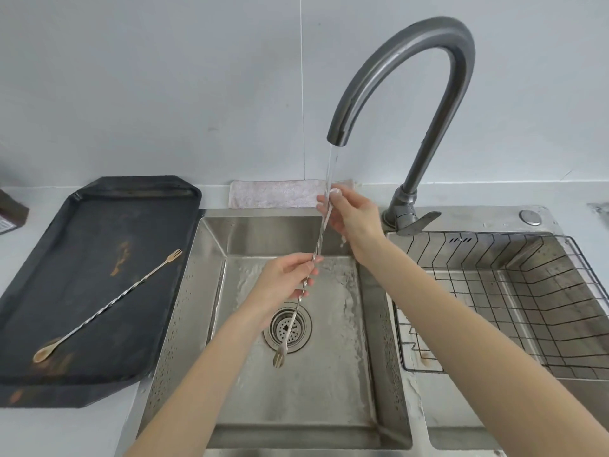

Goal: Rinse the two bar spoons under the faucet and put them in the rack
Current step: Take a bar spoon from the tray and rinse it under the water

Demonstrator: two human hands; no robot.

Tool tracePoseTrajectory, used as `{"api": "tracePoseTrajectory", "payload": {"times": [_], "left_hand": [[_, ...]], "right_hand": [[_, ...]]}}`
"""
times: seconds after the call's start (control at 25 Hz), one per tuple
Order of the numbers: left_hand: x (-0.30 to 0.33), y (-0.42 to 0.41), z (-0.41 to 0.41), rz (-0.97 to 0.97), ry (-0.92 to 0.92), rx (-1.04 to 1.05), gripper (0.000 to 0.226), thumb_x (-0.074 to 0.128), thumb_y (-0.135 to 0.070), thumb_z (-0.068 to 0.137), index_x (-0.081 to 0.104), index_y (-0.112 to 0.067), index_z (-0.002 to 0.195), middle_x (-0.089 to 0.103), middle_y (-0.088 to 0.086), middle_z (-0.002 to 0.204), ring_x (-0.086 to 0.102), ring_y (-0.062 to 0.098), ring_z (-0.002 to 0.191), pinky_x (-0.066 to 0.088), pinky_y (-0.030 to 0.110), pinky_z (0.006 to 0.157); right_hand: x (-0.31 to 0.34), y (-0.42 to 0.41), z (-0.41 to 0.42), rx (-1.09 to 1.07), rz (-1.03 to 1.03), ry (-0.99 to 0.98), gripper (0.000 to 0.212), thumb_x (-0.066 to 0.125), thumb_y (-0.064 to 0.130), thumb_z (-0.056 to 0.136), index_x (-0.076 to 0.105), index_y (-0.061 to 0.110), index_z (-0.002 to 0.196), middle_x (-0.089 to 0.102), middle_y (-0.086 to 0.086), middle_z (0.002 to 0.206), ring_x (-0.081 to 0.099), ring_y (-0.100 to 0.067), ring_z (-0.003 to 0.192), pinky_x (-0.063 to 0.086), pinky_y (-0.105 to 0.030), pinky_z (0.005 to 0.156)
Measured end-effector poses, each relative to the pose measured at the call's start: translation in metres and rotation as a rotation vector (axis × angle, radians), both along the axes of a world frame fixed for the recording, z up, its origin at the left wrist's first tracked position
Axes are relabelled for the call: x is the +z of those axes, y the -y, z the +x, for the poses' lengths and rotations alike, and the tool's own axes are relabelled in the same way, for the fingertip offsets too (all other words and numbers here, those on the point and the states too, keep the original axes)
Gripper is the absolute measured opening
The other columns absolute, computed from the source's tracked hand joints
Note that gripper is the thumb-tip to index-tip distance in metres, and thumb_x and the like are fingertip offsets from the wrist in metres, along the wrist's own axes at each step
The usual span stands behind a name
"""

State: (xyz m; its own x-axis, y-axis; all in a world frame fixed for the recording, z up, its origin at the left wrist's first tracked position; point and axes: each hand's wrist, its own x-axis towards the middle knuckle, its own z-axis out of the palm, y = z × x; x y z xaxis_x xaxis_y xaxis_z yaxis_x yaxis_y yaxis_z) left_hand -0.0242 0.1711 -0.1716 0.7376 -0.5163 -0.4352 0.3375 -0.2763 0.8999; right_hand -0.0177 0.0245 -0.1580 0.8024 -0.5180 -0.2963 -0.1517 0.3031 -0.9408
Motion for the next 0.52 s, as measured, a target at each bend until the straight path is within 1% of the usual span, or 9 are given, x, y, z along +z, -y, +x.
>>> {"api": "tracePoseTrajectory", "payload": {"times": [0.08,0.16,0.24,0.32,0.36,0.4,0.44,0.48,0.52], "left_hand": [[0.001,-0.002,0.001,-0.012,-0.002,0.027,0.020,0.048,-0.010,0.092,0.064,-0.021,0.092,0.059,-0.004,0.076,0.052,0.006,0.063,0.048,0.011,0.051],[0.000,-0.003,0.000,0.004,-0.004,0.017,0.021,0.046,-0.010,0.093,0.064,-0.021,0.094,0.058,-0.004,0.077,0.052,0.006,0.064,0.049,0.013,0.054],[-0.001,-0.005,-0.001,0.017,-0.006,0.003,0.024,0.043,-0.010,0.094,0.064,-0.017,0.102,0.055,-0.005,0.075,0.049,0.006,0.064,0.048,0.014,0.055],[0.000,-0.005,0.000,0.006,-0.013,0.014,0.028,0.040,-0.010,0.095,0.063,-0.015,0.110,0.054,-0.006,0.075,0.048,0.006,0.063,0.046,0.015,0.056],[0.001,-0.005,0.001,-0.011,-0.022,0.019,0.028,0.040,-0.010,0.096,0.063,-0.016,0.110,0.054,-0.006,0.075,0.048,0.006,0.062,0.045,0.016,0.057],[0.002,-0.004,0.002,-0.020,-0.028,0.015,0.028,0.039,-0.010,0.096,0.063,-0.018,0.108,0.054,-0.006,0.075,0.048,0.006,0.062,0.045,0.017,0.059],[0.003,-0.003,0.002,-0.016,-0.028,0.001,0.028,0.038,-0.010,0.096,0.062,-0.019,0.107,0.054,-0.006,0.075,0.049,0.007,0.062,0.046,0.019,0.061],[0.003,-0.002,0.001,-0.005,-0.022,-0.016,0.029,0.037,-0.010,0.097,0.062,-0.019,0.109,0.055,-0.005,0.075,0.051,0.007,0.063,0.047,0.019,0.063],[0.003,-0.001,0.000,0.005,-0.014,-0.033,0.030,0.036,-0.010,0.097,0.061,-0.018,0.111,0.055,-0.005,0.076,0.052,0.008,0.064,0.048,0.019,0.063]], "right_hand": [[-0.009,-0.012,-0.008,0.089,-0.027,-0.031,0.020,0.048,0.012,0.096,0.062,0.006,0.109,0.068,0.004,0.079,0.066,0.005,0.059,0.051,-0.016,0.062],[-0.014,-0.017,-0.013,0.133,-0.036,-0.048,0.023,0.048,0.011,0.096,0.060,0.003,0.114,0.068,0.004,0.079,0.066,0.008,0.055,0.051,-0.008,0.054],[-0.009,-0.013,-0.010,0.124,-0.035,-0.044,0.025,0.049,0.013,0.095,0.058,0.003,0.117,0.068,0.005,0.080,0.066,0.008,0.055,0.052,-0.006,0.053],[-0.001,-0.005,-0.005,0.107,-0.005,-0.022,0.026,0.052,0.016,0.094,0.055,0.006,0.118,0.069,0.006,0.082,0.068,0.006,0.058,0.054,-0.008,0.055],[0.003,-0.003,-0.004,0.109,0.015,-0.013,0.023,0.054,0.017,0.093,0.055,0.009,0.116,0.069,0.006,0.082,0.068,0.005,0.058,0.055,-0.009,0.058],[0.002,-0.001,-0.003,0.110,0.019,-0.015,0.016,0.055,0.017,0.093,0.056,0.012,0.108,0.069,0.005,0.081,0.068,0.004,0.058,0.055,-0.011,0.060],[0.004,-0.002,-0.005,0.105,0.026,-0.021,0.004,0.057,0.017,0.092,0.056,0.015,0.095,0.068,0.004,0.078,0.068,0.004,0.057,0.054,-0.012,0.061],[0.002,-0.002,-0.006,0.086,0.015,-0.028,0.009,0.058,0.016,0.091,0.054,0.018,0.083,0.068,0.003,0.075,0.068,0.003,0.056,0.053,-0.014,0.060],[0.002,-0.002,-0.007,0.070,0.015,-0.026,0.018,0.059,0.015,0.091,0.051,0.020,0.075,0.069,0.003,0.071,0.068,0.001,0.054,0.054,-0.015,0.058]]}}
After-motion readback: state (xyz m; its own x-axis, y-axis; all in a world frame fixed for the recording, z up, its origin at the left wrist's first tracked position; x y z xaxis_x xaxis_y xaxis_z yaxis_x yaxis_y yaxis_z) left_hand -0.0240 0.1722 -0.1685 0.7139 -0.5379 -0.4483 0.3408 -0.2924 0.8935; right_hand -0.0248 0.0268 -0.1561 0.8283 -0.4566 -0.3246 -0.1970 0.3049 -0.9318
